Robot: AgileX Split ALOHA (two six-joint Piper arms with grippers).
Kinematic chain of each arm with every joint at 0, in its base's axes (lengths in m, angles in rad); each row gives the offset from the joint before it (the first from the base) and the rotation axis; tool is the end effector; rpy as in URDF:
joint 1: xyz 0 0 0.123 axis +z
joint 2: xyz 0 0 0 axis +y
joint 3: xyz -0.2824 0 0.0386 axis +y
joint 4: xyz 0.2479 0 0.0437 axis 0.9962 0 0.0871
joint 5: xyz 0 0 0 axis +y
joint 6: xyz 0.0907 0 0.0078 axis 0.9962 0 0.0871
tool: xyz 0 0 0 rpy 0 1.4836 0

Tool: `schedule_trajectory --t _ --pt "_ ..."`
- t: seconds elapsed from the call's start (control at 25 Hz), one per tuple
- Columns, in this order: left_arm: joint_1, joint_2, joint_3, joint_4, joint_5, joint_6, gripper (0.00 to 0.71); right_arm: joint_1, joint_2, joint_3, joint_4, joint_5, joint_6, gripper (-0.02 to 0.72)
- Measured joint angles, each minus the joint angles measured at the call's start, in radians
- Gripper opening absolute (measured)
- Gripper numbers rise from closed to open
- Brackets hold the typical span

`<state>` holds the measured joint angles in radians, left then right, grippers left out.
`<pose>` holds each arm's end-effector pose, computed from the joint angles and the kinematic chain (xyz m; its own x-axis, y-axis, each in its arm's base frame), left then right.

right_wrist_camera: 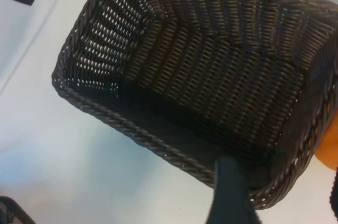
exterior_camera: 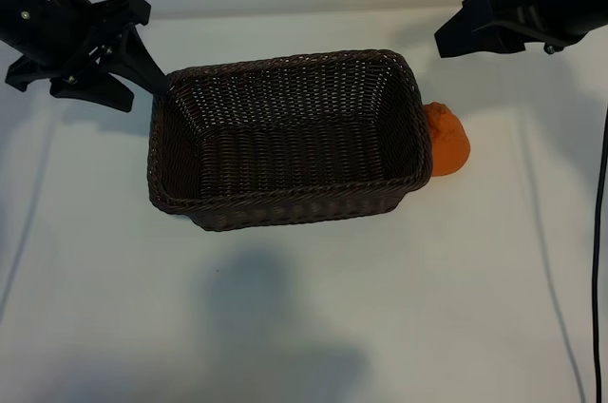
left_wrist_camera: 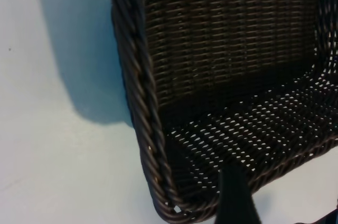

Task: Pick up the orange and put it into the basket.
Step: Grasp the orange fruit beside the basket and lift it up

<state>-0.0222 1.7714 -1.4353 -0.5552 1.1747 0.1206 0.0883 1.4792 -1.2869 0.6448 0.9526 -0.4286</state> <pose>0.3578 -0.0523 0.2737 -0.9854 -0.0778 -0.1513 0.0077 0.8681 -0.4963 0.3053 0.0718 0.3387 -0.8030 -0.0865 -0.5896 -0.3754 0.8419 0.3877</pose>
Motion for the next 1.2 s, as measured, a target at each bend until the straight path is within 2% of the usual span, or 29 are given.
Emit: schedule_trajectory --t 0.28,0.84,1.2 --pt "0.000 -0.037 0.000 -0.004 0.001 0.026 0.489 0.000 0.000 0.000 0.000 -0.001 0.000 0.447" --pt "0.000 -0.206 0.001 0.034 0.001 0.053 0.489 0.000 0.000 0.000 0.000 0.014 -0.001 0.447" --pt "0.000 -0.223 0.195 0.007 0.001 0.116 0.489 0.000 0.000 0.000 0.000 0.026 0.000 0.447"
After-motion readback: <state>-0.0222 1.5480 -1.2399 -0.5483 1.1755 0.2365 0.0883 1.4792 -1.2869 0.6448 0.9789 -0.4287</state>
